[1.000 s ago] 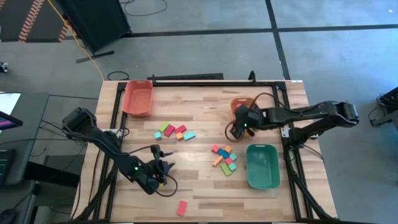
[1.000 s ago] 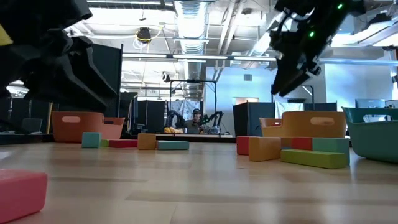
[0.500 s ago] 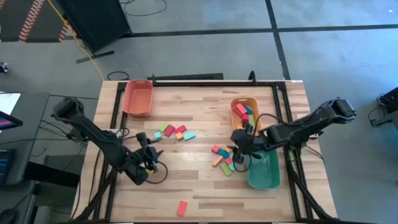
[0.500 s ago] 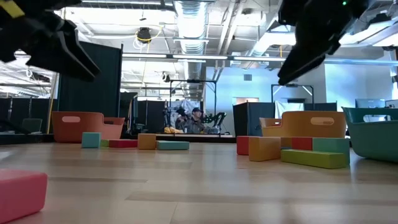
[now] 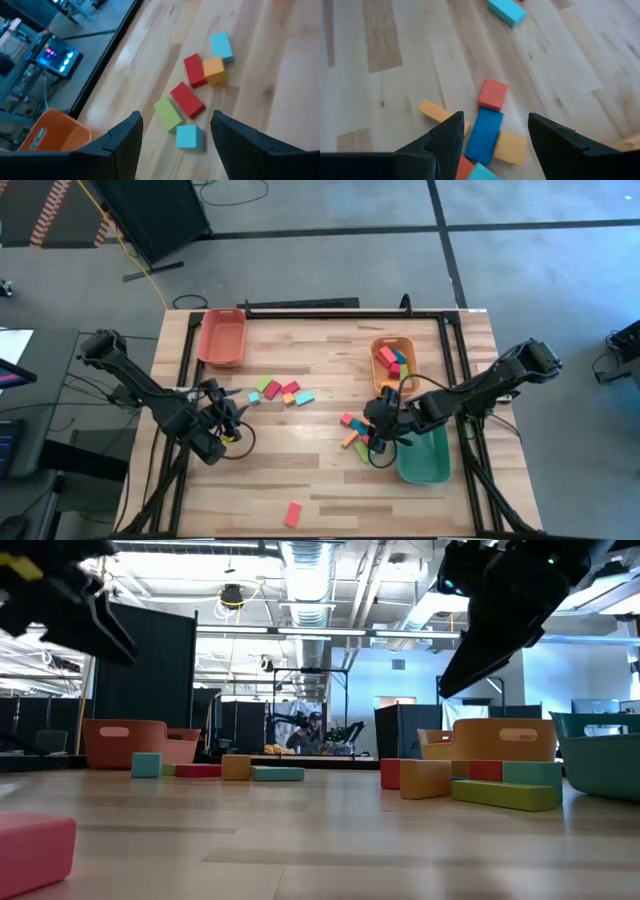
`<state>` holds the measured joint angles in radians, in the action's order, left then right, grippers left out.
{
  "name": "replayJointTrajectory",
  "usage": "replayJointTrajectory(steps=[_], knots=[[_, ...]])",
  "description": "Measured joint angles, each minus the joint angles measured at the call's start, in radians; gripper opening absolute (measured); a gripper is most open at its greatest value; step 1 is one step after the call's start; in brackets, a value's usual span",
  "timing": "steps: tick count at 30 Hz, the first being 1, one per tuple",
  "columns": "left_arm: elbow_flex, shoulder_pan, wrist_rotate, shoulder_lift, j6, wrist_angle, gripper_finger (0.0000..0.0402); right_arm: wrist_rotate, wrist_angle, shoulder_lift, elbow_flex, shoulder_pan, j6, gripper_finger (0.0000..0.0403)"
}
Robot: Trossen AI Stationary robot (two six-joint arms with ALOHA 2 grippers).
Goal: Sort blocks by size
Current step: Put the small rectangular yellow block into the green bin
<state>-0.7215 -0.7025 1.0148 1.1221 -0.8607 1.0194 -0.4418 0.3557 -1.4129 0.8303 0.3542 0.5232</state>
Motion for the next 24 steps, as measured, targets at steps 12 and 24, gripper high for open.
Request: replayJointTrajectory(steps=[12,24], knots=[[0.21,0.019,-0.018,-0.089,-0.101,-0.184,0.0224,0.056,-0.052,-0.032,0.0,-0.001,0.0,0.0249],[0.326,0.03,-0.109,-0.243,0.192,-0.585,0.0224,0.107,-0.05,-0.031,0.0,-0.002,-0.007,0.0249]])
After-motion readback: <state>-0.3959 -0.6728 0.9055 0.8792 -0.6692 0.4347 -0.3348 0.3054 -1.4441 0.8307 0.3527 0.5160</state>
